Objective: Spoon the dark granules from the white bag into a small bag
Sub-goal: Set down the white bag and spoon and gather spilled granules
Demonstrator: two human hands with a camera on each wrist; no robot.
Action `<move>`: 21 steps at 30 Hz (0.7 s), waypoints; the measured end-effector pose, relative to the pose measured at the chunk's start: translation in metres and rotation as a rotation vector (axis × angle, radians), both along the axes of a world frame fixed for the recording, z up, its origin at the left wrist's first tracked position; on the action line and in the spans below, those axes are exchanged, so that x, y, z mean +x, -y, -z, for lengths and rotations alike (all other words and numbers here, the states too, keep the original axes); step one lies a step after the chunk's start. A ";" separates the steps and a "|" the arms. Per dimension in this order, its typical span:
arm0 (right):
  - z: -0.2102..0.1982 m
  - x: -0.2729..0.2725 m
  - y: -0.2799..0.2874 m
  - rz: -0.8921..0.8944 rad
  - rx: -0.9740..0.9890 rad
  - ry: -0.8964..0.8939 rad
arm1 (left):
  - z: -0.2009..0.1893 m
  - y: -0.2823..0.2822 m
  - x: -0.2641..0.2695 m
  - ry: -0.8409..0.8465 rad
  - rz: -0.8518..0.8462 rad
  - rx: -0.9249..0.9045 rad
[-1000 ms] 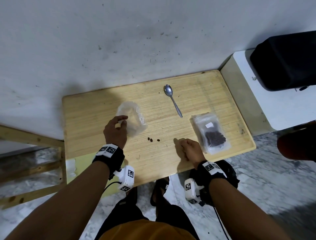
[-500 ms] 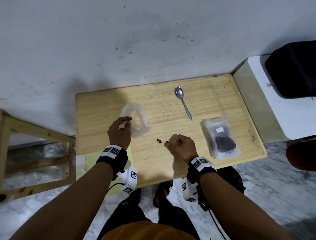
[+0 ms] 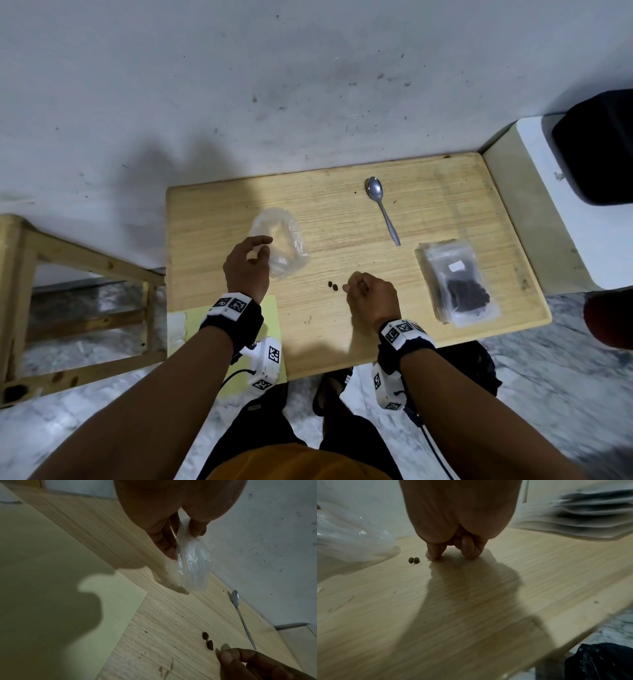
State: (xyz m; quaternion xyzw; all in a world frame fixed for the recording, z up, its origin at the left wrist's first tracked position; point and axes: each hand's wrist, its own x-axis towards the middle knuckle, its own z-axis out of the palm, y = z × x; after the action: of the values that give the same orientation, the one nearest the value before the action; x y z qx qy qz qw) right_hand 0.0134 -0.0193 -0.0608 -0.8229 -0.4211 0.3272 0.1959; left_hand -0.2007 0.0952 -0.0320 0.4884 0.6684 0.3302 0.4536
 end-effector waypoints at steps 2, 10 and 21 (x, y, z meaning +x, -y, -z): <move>-0.001 -0.001 -0.001 0.022 0.017 -0.034 | 0.000 -0.003 0.000 0.010 -0.002 -0.011; -0.001 0.007 0.002 0.645 0.025 -1.184 | -0.004 -0.008 0.000 0.024 -0.008 -0.014; -0.003 -0.012 -0.011 0.253 0.062 -0.410 | -0.002 -0.012 -0.006 -0.007 0.005 -0.025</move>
State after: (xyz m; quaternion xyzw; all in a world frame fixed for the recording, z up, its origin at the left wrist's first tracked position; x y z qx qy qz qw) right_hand 0.0011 -0.0087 -0.0573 -0.7791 -0.2758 0.4474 0.3417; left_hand -0.2065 0.1072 -0.0301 0.4857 0.6726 0.3190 0.4582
